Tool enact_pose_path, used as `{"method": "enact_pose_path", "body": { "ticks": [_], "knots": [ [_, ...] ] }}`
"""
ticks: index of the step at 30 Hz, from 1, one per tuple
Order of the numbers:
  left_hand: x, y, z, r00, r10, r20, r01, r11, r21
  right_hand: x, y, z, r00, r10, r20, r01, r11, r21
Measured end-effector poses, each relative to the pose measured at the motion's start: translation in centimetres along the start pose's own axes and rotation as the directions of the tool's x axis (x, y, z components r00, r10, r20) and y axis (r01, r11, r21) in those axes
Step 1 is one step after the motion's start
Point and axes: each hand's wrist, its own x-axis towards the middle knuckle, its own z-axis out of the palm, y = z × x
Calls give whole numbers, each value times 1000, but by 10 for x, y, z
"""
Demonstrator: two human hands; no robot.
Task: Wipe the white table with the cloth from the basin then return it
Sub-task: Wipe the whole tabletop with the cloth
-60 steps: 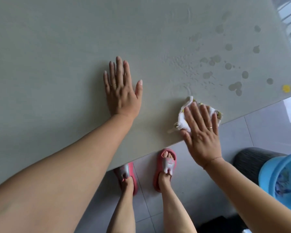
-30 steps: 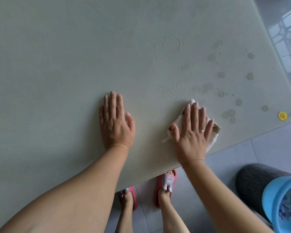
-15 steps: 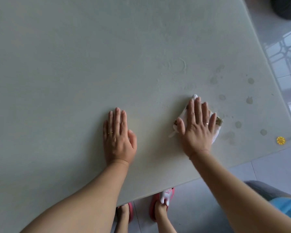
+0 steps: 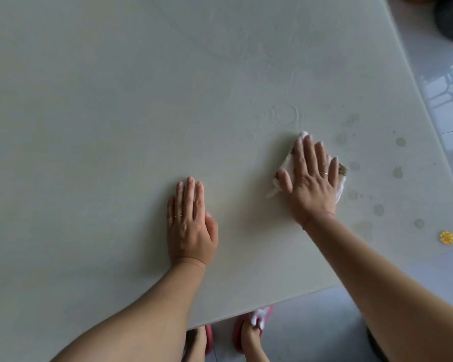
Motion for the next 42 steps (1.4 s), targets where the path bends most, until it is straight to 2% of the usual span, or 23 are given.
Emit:
{"method": "enact_pose_path", "body": {
  "ticks": [2,3,4,6,9,11,13,15,17,18,19,20,22,25,27,29,31,33,35,36,37,39,42],
  "knots": [
    [0,-1,1,1000,-3,6,3,1000,8,-1,-29,6,982,190,-14,-189,980,61],
    [0,-1,2,1000,-3,8,3,1000,12,-8,-48,11,981,192,-13,-191,979,77],
    [0,-1,2,1000,-4,5,4,1000,14,-18,-68,15,993,119,-10,-118,990,74],
    [-1,0,1,1000,-10,-7,10,1000,10,-40,-96,21,986,-163,29,161,986,51],
    [1,2,-1,1000,-24,-2,24,1000,-9,-32,-79,18,864,-500,56,501,865,-7],
    [1,2,-4,999,-23,31,24,1000,-20,-11,-51,11,818,-571,72,575,814,-82],
    [2,2,-6,999,-19,48,20,1000,-18,13,-24,1,906,-418,61,422,903,-82],
    [2,2,-6,998,-18,67,19,1000,-13,29,-13,-6,991,-126,35,127,991,-31],
    [2,1,-7,996,-19,89,20,1000,-7,34,-30,-4,989,149,-7,-148,988,35],
    [2,1,-6,994,-18,108,18,1000,5,31,-49,0,971,237,-11,-236,969,75],
    [2,1,-6,992,-17,126,15,1000,14,24,-71,5,967,253,-14,-250,963,101],
    [2,1,-6,991,-15,131,14,1000,12,13,-95,11,983,183,-16,-180,979,99],
    [2,1,-5,996,-14,92,15,1000,-18,-14,-132,21,994,-106,13,105,992,70],
    [2,0,-5,997,-8,76,10,999,-35,-10,-115,18,891,-452,31,452,892,8],
    [1,-2,-5,995,3,97,-1,1000,-27,15,-77,8,820,-570,59,573,815,-92],
    [2,-2,-5,995,-2,97,5,1000,-24,47,-40,-4,896,-442,45,444,891,-97],
    [2,-1,-5,995,-10,97,12,1000,-24,71,-17,-13,986,-162,26,163,985,-49],
    [2,1,-5,996,-12,93,14,1000,-23,82,-24,-12,993,120,-8,-120,993,6],
    [2,1,-3,996,-16,86,17,1000,-15,82,-59,-7,960,277,-30,-275,959,73],
    [2,1,-3,996,-16,83,17,1000,-14,77,-81,-2,966,257,-37,-253,963,91],
    [1,0,-3,997,-14,80,16,1000,-14,68,-103,4,986,160,-38,-156,984,84],
    [3,-1,-4,998,-7,68,8,1000,-14,47,-132,10,988,-154,-2,153,987,50],
    [17,-4,-13,997,68,22,-67,997,-35,58,-110,3,863,-502,62,503,864,-20]
  ]
}}
